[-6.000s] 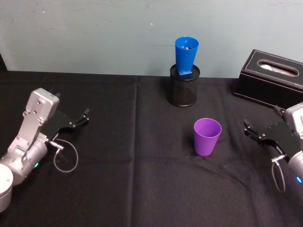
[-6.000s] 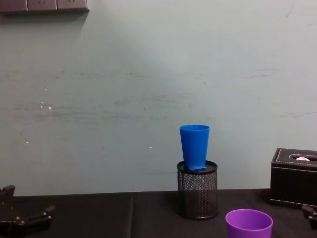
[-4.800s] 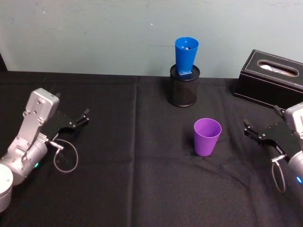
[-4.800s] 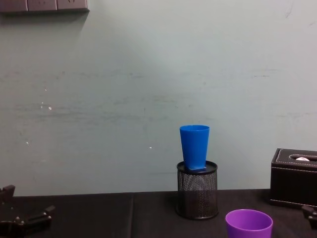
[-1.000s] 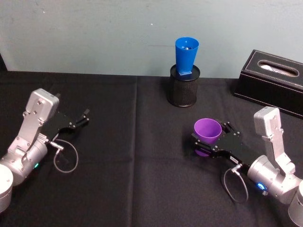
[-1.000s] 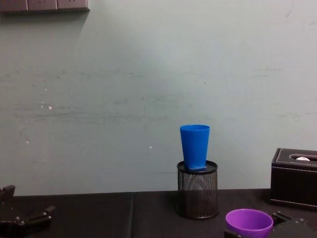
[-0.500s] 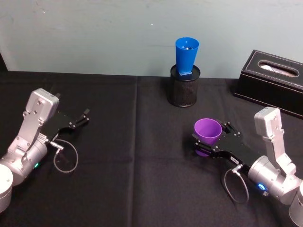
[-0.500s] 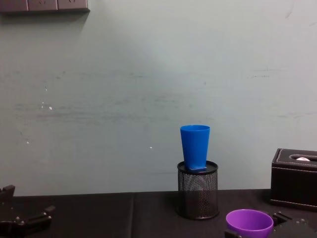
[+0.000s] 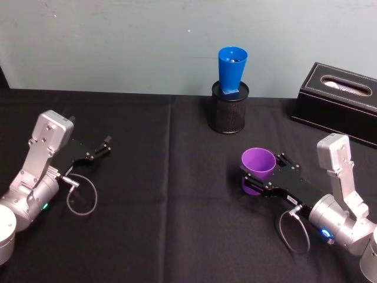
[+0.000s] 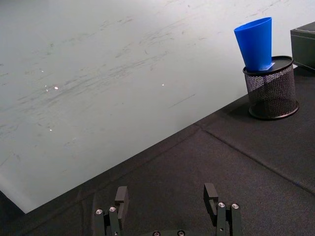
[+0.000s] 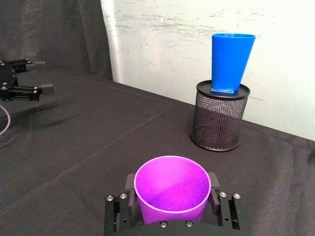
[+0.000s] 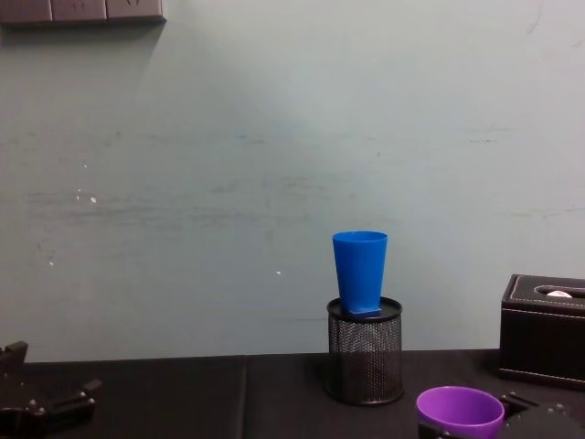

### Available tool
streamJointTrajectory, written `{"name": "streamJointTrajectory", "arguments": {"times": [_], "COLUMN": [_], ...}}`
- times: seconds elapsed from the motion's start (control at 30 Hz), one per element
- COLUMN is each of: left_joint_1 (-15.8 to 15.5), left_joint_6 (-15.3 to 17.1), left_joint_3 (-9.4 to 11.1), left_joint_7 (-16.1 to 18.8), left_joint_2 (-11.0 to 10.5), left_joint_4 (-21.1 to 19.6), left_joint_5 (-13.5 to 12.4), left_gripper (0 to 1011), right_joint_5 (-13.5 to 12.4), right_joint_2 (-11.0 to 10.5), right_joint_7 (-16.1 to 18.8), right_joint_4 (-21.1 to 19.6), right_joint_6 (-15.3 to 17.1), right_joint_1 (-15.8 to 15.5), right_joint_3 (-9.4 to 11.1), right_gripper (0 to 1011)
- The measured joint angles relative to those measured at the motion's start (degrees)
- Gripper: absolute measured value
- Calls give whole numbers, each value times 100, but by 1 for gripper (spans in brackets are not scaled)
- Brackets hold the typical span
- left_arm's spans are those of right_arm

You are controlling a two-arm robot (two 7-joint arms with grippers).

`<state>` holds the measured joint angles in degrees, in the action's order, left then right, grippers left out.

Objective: Pick up one cup with a gripper and tap it against the other cup.

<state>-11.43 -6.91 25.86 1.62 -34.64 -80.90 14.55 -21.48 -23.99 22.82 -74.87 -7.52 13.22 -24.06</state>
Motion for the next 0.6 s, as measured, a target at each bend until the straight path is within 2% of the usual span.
{"name": "streamJointTrajectory", "arguments": {"times": [0.1, 0.5, 0.6], "left_joint_1": [0, 0, 0], "left_joint_6": [0, 0, 0], "left_joint_3": [0, 0, 0], "left_joint_7": [0, 0, 0], "left_joint_2": [0, 0, 0], "left_joint_4": [0, 0, 0], "left_joint_5": [0, 0, 0], "left_gripper": [1004, 1004, 1005], "right_joint_5": [0, 0, 36], "right_joint_2": [-2, -5, -37], "right_joint_7": [0, -1, 22], "right_joint_4": [-2, -5, -140], "right_joint_6": [0, 0, 106], "right_joint_1": [-2, -2, -27], "right_joint_3": [0, 0, 30], "right_gripper": [808, 746, 735]}}
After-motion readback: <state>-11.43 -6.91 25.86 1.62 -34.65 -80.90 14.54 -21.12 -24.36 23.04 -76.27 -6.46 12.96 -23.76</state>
